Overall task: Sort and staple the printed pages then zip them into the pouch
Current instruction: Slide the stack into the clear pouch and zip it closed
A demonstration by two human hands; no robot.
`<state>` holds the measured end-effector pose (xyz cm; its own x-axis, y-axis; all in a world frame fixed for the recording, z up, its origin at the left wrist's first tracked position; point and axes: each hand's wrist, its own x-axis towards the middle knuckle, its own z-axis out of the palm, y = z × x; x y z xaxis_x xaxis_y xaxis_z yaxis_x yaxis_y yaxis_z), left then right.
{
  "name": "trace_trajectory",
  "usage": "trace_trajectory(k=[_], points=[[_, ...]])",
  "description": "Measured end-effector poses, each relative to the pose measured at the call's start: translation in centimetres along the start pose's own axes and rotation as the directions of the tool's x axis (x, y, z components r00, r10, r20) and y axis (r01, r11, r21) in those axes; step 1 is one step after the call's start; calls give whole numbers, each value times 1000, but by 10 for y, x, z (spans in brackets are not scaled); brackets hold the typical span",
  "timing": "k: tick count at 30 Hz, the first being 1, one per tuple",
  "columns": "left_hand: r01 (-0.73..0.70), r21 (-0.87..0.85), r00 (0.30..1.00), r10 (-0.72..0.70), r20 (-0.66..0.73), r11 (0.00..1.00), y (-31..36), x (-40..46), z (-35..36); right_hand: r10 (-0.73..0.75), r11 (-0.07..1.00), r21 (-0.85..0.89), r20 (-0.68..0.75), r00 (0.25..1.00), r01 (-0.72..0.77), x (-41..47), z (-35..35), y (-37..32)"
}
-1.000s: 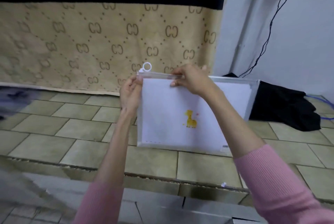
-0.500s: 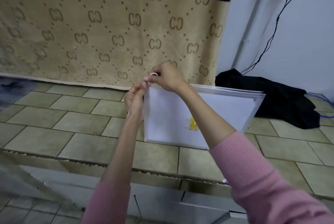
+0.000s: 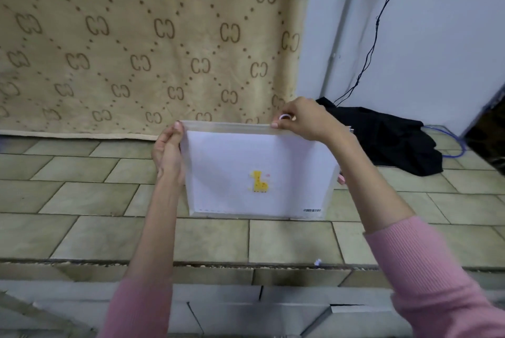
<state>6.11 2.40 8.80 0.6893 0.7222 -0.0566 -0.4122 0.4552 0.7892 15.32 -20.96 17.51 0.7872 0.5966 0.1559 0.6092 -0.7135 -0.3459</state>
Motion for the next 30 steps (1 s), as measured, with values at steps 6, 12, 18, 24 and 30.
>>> trace_trajectory(k=[6, 12, 18, 24, 30], points=[[-32, 26, 999, 33, -28, 999, 0, 2, 3, 86, 996, 12, -13, 996, -86, -28, -26, 49], [-62, 6, 997, 63, -49, 998, 3, 8, -1, 138, 989, 62, -45, 989, -135, -51, -40, 76], [-71, 0, 997, 71, -36, 997, 6, 6, -6, 211, 974, 125, -208, 955, -188, -47, -21, 81], [-189, 39, 978, 192, -86, 981, 26, -6, -11, 530, 673, 676, -161, 832, -298, -40, 17, 10], [-454, 270, 886, 398, 238, 849, 31, -88, 25, 288, 109, 894, 391, 874, -436, -23, 21, -52]])
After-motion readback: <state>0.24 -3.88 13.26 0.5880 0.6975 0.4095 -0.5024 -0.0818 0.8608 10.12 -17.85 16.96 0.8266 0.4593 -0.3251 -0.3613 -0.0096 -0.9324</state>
